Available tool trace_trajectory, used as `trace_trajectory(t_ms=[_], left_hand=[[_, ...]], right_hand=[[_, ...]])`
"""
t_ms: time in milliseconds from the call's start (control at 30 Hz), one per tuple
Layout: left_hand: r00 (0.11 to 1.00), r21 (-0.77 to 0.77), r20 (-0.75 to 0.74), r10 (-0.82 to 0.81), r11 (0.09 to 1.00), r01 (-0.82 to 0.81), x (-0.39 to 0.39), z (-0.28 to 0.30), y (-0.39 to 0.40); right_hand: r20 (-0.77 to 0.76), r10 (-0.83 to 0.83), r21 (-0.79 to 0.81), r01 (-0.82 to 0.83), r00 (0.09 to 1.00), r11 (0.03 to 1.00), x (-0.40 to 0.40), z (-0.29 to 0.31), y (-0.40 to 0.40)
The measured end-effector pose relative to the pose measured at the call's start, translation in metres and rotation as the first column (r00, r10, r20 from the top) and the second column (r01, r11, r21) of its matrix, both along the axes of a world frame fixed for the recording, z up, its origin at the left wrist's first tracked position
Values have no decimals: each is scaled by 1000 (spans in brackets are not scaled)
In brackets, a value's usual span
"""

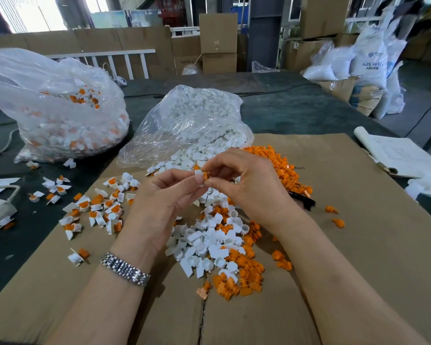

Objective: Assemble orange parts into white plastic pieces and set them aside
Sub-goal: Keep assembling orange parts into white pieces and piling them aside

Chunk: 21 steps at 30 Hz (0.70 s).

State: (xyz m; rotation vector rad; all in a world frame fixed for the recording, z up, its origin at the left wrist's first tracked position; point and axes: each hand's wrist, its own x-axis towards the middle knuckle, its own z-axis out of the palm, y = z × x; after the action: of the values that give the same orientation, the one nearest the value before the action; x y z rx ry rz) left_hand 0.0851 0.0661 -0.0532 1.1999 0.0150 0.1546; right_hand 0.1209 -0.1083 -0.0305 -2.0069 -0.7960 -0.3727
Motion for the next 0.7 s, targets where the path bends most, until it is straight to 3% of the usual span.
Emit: trace_trajectory(t_ms=[367, 500, 600, 700], left_hand=[[998, -23, -56, 0, 1000, -2, 1, 0, 2], [996, -84, -88, -5, 996, -2, 1, 2, 3], [991, -59, -131, 29, 998, -37, 0, 4, 4], [989, -38, -144, 36, 998, -42, 0, 4, 4]], right_hand=[[-37, 11, -28, -12, 999, 1000, -1, 0, 2], [-97, -154, -110, 144, 983, 983, 6, 1, -5], [-69, -453, -426, 385, 889, 819, 13, -3, -20], [-95, -632, -723, 383, 769, 575, 14, -7, -30]])
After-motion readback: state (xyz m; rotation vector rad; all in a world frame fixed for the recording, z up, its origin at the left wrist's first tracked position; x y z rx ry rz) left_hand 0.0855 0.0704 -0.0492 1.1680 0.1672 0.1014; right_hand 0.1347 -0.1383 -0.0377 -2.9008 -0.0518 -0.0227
